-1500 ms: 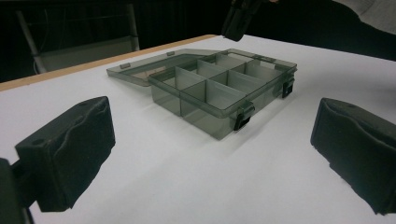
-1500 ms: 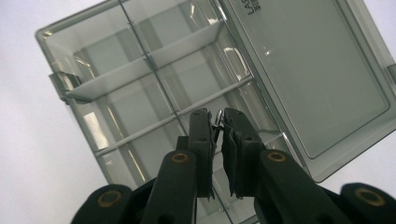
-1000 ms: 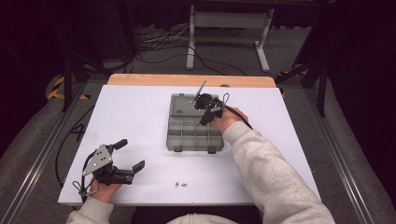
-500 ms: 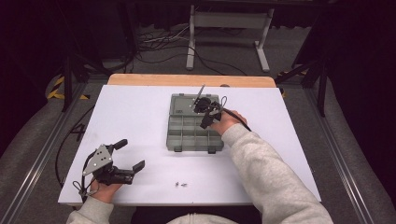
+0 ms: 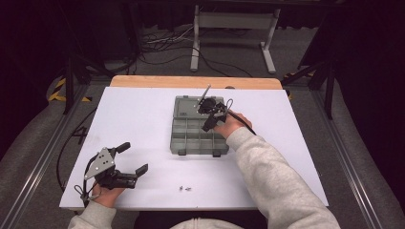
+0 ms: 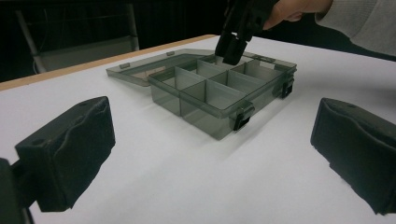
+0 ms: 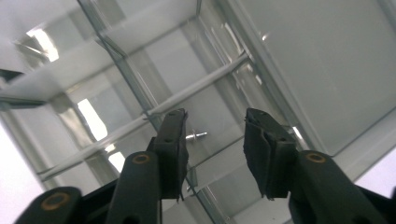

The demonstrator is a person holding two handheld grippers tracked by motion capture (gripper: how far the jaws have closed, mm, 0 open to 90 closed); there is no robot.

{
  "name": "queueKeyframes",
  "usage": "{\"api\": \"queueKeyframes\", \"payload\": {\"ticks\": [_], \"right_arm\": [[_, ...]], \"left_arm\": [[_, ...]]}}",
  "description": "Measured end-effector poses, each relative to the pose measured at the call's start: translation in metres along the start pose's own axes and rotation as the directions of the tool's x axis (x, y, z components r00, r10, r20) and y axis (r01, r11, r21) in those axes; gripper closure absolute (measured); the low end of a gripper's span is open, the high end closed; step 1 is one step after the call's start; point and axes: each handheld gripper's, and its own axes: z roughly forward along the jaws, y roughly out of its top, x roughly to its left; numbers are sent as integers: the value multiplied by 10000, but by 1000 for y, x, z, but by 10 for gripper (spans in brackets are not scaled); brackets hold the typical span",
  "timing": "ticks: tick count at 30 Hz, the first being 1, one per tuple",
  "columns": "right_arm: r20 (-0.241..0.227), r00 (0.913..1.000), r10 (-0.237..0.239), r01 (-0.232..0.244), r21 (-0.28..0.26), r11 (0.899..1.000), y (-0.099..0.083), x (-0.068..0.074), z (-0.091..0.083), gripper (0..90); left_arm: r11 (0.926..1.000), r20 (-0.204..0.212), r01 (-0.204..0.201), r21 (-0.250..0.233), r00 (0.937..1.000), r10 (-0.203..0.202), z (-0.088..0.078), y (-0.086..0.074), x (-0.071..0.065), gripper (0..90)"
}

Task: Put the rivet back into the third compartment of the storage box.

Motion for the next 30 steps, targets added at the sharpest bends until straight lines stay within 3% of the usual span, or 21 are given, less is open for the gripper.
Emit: {"api": "queueKeyframes", "payload": {"ticks": [4, 5, 8, 13, 22, 30], "right_arm": [[17, 10000, 1, -1, -212, 9998, 0, 2, -7, 522], [52, 9998, -190, 193, -563, 9982, -1, 9, -20, 478], [51, 9996, -280, 284, -804, 9964, -1, 16, -28, 465], [44, 9962, -870, 869, -1182, 9892, -2, 35, -48, 445], [-298, 9841, -1754, 1681, -1657, 9717, -5, 74, -72, 397], [-397, 9691, -2434, 2327, -1791, 9559, -13, 99, -80, 302]], "left_arm": [[10000, 1, -2, -16, 10000, 2, 1, 0, 0, 3], [10000, -4, -49, -6, 10000, 49, 1, 0, 0, 3], [10000, -13, -35, 2, 10000, 35, 1, 0, 0, 3], [10000, -21, -33, -14, 10000, 32, 1, 0, 0, 3], [10000, 10, -73, 27, 10000, 73, 0, 1, 0, 3], [10000, 7, -60, 21, 10000, 60, 0, 1, 0, 3]]}}
